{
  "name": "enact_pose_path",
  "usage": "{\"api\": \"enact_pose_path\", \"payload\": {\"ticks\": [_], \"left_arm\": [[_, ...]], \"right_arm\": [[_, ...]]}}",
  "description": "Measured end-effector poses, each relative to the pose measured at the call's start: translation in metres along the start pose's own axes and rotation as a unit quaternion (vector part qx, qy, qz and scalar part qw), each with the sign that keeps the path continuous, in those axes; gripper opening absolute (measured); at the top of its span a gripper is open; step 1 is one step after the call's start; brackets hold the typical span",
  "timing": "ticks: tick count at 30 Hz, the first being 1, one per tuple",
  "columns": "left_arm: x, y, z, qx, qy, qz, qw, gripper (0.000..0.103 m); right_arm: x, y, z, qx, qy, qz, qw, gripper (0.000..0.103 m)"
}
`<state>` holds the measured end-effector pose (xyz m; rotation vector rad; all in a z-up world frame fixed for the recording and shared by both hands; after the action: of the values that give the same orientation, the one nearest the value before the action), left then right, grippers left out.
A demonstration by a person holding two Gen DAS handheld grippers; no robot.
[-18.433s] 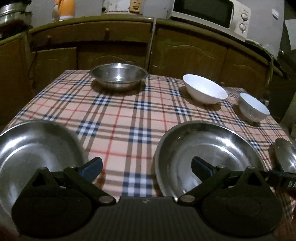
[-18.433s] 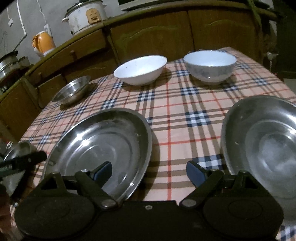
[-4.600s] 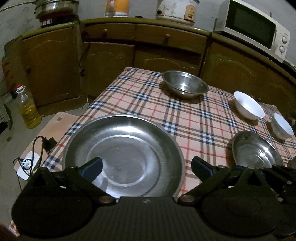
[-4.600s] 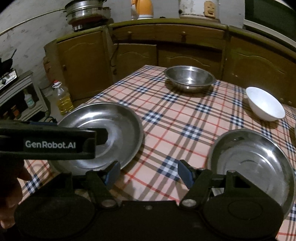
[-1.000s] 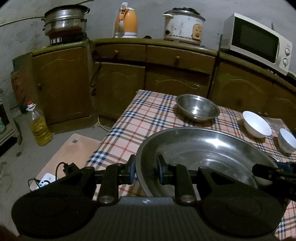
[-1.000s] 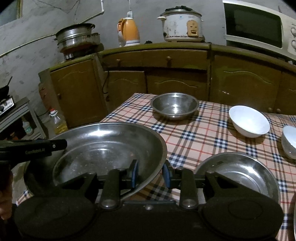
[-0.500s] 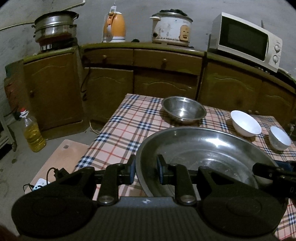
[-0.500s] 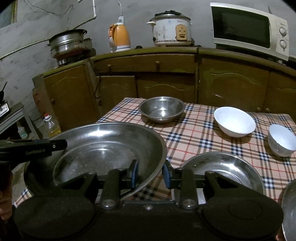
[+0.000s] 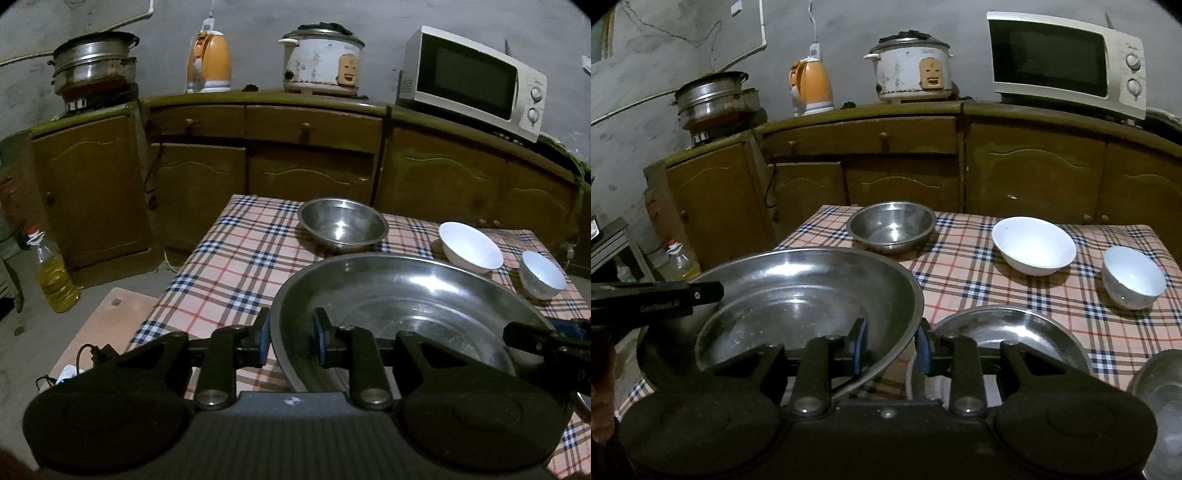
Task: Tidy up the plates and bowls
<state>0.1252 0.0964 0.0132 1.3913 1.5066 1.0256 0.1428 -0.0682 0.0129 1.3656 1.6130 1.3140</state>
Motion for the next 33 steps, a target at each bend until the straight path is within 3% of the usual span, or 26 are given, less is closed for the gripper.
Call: {"api": "enact_pose_path", "payload": {"ticks": [33], "left_arm": [[-0.063, 0.005, 0.007, 0.000, -0.066, 0.021, 0.9976, 0.024]], "right_arm": [[-0.062, 0.006, -0.033, -0.013, -0.070, 0.029, 0.997, 0.036]]}}
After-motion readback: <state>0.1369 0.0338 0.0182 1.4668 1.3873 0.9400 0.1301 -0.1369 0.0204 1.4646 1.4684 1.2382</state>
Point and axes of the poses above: each gripper's, at about its wrist camera, not at the fingertips, and z roughly the way its jaws point, x to its left, y to its top, the point moved 5 cm from there along z, roughly the way its jaws point, and after that the axes turned 15 degrees about -x, right-handed, at the moved point
